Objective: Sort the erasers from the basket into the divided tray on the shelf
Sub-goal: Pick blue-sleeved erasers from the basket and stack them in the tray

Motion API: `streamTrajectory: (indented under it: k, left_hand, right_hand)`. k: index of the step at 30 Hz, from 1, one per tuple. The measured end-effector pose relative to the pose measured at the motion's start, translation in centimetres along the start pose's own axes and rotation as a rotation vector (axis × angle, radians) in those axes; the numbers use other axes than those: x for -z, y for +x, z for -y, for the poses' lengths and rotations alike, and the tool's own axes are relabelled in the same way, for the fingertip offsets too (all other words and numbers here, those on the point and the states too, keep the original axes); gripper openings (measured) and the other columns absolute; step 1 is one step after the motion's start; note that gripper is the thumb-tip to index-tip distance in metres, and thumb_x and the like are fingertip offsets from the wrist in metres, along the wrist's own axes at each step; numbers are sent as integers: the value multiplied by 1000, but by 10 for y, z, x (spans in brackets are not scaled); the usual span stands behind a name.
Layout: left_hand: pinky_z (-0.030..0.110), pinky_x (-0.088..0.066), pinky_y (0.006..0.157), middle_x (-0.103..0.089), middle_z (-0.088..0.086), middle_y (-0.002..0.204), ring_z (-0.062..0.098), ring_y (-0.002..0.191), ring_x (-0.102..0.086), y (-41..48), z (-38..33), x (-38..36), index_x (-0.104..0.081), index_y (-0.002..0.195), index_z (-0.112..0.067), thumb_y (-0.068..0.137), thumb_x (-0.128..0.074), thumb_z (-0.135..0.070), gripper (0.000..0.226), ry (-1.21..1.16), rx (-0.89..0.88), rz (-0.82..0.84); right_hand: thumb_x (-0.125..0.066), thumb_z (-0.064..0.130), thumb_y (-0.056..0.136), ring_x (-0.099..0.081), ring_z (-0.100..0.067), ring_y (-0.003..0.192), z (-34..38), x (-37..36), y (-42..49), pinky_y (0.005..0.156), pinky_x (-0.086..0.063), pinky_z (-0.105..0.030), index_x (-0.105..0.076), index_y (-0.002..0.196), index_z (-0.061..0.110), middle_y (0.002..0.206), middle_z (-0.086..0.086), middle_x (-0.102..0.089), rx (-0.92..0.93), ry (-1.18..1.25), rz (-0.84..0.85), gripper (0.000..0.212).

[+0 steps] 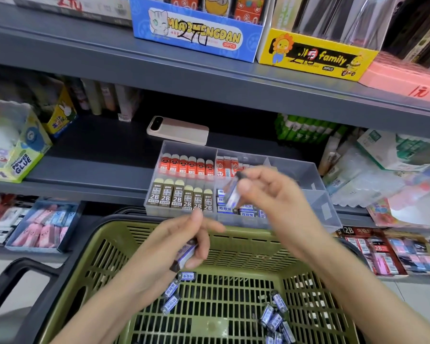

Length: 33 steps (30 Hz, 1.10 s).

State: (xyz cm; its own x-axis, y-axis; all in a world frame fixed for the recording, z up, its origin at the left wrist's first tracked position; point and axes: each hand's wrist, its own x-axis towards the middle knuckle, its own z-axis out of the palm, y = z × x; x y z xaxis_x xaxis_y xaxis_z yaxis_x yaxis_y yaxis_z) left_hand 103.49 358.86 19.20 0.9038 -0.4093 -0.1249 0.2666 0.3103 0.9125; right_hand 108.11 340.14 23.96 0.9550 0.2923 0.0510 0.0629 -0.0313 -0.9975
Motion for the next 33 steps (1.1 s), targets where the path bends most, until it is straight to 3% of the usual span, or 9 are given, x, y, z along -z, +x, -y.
streamTrajectory:
  k: [3, 6, 8, 12, 17, 22, 28, 30, 33]
  left_hand:
    - [21, -44, 61, -51, 3, 76, 11, 66, -48, 5, 6, 14, -69, 107, -6, 77, -70, -23, 34, -121, 54, 118]
    - [27, -49, 64, -55, 5, 82, 13, 73, -55, 15, 18, 19, -69, 106, -2, 76, -42, 11, 42, -277, 177, 153]
    - [30, -50, 72, -60, 2, 85, 14, 80, -58, 15, 21, 21, -68, 108, -3, 74, -47, 14, 43, -296, 184, 188]
    - [32, -48, 91, -63, 1, 96, 19, 97, -61, 6, 16, 23, -64, 116, -7, 68, -79, -3, 50, -178, 115, 211]
    - [21, -54, 71, -70, 1, 81, 18, 72, -67, 2, -1, 3, -75, 83, -16, 66, -77, -17, 18, -42, 90, -53]
    - [18, -51, 63, -72, 5, 79, 14, 57, -62, 1, -4, 0, -73, 79, -22, 57, -77, -33, 25, 133, -54, -195]
    - [19, -53, 76, -73, 11, 99, 24, 90, -71, 5, 2, 3, -75, 92, -19, 68, -69, -13, 25, 10, -95, -193]
    - [21, -54, 77, -72, 13, 102, 27, 94, -70, 5, 1, 3, -75, 94, -17, 67, -68, -10, 28, -32, -105, -184]
    - [21, -55, 72, -72, 16, 99, 28, 93, -70, 5, -1, 1, -67, 100, -7, 64, -71, -12, 37, -62, -131, -192]
  right_hand:
    - [-78, 31, 72, -58, -7, 68, 0, 35, 25, 67, -43, -22, -65, 79, 21, 72, 7, -66, -14, -650, -191, 18]
    - [-74, 49, 69, -56, -11, 82, -9, 47, 40, 68, -29, -25, -68, 83, 29, 72, 14, -56, -40, -1377, 25, 25]
    - [-72, 54, 68, -53, -13, 89, -15, 43, 45, 71, -22, -27, -69, 86, 31, 72, 14, -53, -1, -1546, 204, 30]
    - [-69, 57, 68, -49, -11, 90, -20, 39, 50, 69, -13, -27, -71, 89, 34, 80, 14, -66, 69, -1639, 257, 31]
    - [-60, 56, 78, -38, -8, 84, -21, 40, 47, 67, -8, -27, -72, 93, 39, 75, 15, -63, 131, -1659, 330, 26]
    - [-53, 33, 90, -35, -7, 86, -20, 48, 45, 71, -12, -26, -67, 105, 40, 92, 16, -68, 82, -1591, 382, 22]
    - [-57, 26, 86, -36, -7, 87, -24, 46, 43, 68, -7, -25, -70, 103, 37, 87, 14, -68, 143, -1681, 396, 24]
    - [-59, 27, 86, -31, -6, 84, -25, 48, 44, 70, -10, -25, -70, 103, 36, 85, 15, -67, 125, -1629, 389, 23]
    - [-59, 33, 88, -40, -8, 90, -20, 46, 42, 73, -14, -26, -69, 105, 37, 81, 16, -62, 130, -1573, 349, 20]
